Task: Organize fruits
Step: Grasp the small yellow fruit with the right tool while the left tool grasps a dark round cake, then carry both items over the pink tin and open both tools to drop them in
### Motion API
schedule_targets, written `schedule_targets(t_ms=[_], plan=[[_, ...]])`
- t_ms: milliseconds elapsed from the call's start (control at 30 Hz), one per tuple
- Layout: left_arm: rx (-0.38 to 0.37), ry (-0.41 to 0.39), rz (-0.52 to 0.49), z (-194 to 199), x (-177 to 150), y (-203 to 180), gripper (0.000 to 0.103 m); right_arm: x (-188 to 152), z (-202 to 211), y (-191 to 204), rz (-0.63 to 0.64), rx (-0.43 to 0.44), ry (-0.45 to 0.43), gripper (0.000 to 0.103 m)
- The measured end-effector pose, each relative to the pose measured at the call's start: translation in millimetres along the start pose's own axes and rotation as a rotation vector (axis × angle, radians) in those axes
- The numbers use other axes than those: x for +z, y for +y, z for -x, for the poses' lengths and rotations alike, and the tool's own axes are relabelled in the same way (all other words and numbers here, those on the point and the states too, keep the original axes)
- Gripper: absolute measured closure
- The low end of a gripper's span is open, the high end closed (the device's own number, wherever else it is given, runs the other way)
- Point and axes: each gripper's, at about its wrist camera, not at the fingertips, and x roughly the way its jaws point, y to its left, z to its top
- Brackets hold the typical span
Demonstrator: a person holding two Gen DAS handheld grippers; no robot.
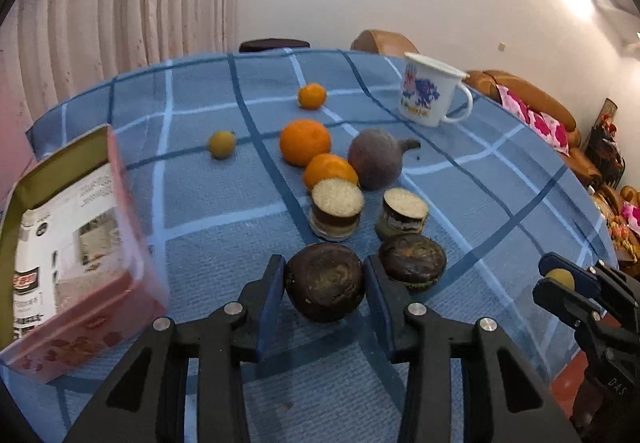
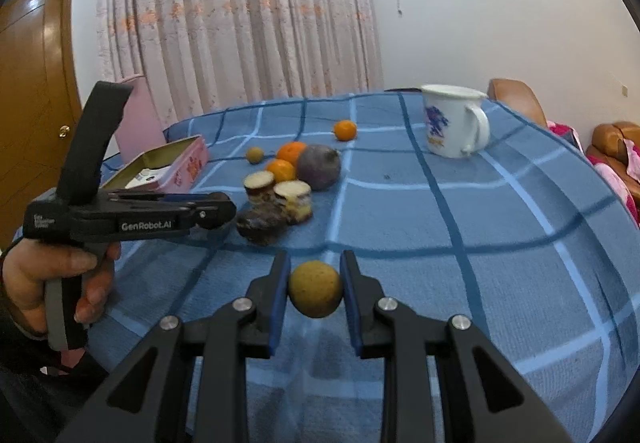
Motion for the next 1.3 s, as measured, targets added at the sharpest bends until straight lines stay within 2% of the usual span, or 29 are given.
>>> schedule_targets(t_ms=[433,567,833,1300], plan=[[0.116,-0.152,0.033,53,10,43,0.061,70,-21,67,0.217,0.106,-0.067,0.075],[0.162,-0.180,0.055,65,15,65,0.061,98,-33,78,0.224,0.159,-0.082,0.075],[0.241,-0.180,0.109,67,20,116,0.061,141,-74,115,0.246,0.229,-0.072,0.075],[0.315,-0.136,0.150,56,19,162,0.061,141,-151,161,0.261,0.273,0.047,0.075]])
